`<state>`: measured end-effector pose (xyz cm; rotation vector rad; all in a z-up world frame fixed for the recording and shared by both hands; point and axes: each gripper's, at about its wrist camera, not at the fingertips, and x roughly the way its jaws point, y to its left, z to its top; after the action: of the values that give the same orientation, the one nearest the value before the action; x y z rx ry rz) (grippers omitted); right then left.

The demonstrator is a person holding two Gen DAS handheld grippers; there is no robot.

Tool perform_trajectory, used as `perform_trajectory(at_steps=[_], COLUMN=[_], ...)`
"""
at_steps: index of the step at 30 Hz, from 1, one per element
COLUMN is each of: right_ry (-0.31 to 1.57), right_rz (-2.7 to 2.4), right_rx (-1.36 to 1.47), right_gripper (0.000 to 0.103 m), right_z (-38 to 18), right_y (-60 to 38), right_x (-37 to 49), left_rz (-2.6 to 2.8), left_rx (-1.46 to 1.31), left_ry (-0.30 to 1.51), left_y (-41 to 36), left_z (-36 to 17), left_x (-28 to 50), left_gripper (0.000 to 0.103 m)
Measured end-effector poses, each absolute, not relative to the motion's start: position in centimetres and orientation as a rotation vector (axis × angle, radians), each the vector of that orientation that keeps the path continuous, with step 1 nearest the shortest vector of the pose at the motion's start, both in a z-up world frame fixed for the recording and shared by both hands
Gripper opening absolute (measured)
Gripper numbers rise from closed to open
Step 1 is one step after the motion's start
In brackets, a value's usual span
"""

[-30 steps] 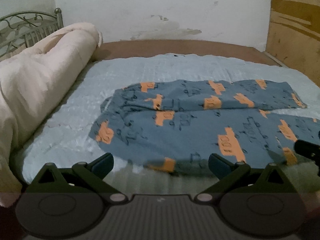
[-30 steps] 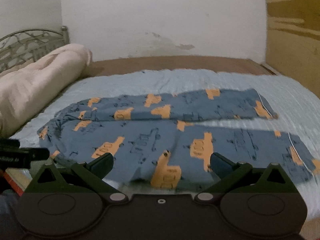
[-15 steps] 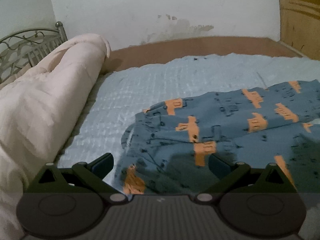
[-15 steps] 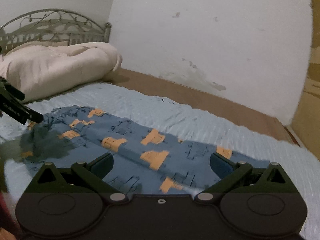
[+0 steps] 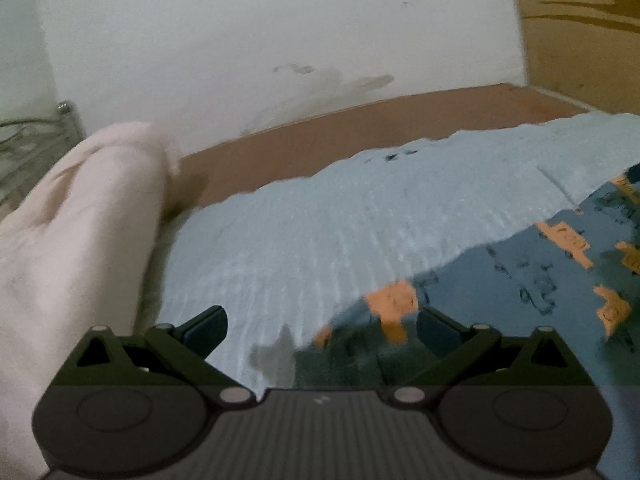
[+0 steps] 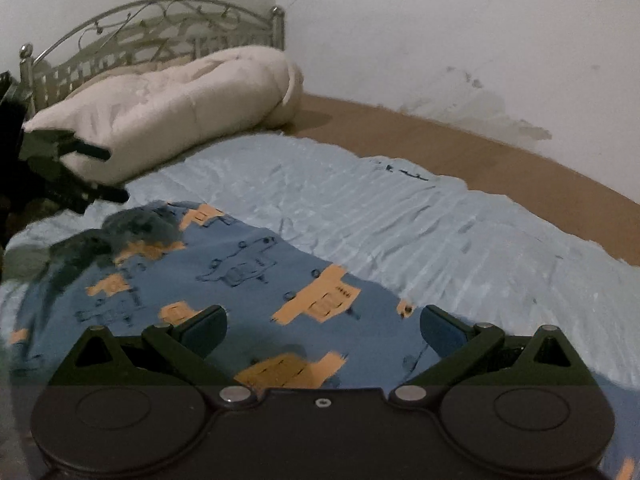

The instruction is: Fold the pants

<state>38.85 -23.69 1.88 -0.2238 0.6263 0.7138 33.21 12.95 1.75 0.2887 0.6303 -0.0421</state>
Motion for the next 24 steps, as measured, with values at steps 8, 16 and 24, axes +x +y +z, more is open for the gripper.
perform_trajectory(at_steps=[8, 16, 24], right_ry=[0.693, 0.762, 0.851], right_rz=[0.775, 0.822, 0.896], right_rx=[-0.311, -0.293, -0.268], right_gripper=[0.102, 0.075, 0.050], right_z=[-0.2, -1.5, -2.6], right_y=[-22.0, -22.0, -23.3], right_x=[46.5, 50.1, 50.4], left_rz=[-0.166, -0.310, -0.389], left_rx=[0.246, 0.182, -0.006], left_ry=[0.717, 0.836, 0.951], left_y=[15.1, 15.9, 18.1], left_z=[-0.5, -2.7, -3.5], left_x=[39.6, 42.9, 43.9], left_gripper=[0.102, 0.096, 0.069])
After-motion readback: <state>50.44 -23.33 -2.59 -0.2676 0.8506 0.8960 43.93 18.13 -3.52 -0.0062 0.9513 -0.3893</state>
